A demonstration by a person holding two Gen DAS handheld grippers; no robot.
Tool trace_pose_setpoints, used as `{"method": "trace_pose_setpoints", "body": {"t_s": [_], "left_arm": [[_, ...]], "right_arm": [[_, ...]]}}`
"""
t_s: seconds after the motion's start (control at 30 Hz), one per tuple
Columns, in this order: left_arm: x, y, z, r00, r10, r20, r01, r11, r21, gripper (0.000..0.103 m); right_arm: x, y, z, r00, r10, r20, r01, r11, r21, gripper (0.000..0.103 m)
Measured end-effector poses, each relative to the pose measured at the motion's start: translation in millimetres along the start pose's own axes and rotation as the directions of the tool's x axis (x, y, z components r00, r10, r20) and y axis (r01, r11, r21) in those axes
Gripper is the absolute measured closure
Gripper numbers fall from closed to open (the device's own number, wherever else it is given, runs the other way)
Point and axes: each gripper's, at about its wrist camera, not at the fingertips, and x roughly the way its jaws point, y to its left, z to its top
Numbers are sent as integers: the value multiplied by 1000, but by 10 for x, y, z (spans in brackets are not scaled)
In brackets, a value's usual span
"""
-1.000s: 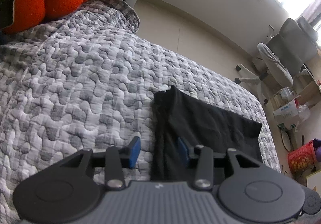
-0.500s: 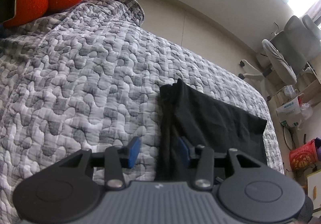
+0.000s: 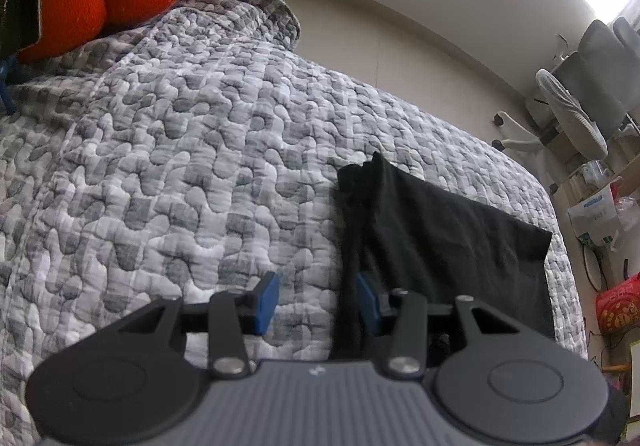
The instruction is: Fold clothes
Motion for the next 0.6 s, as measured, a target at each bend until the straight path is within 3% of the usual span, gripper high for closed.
{"method": "trace_pose_setpoints", "body": {"t_s": [0.6], "left_arm": [[26,58,-2,999,-2,-40,1,999,-35,56]], "right_arm": [[129,-42,77,999,-29,15,29,1000,10,49]]}}
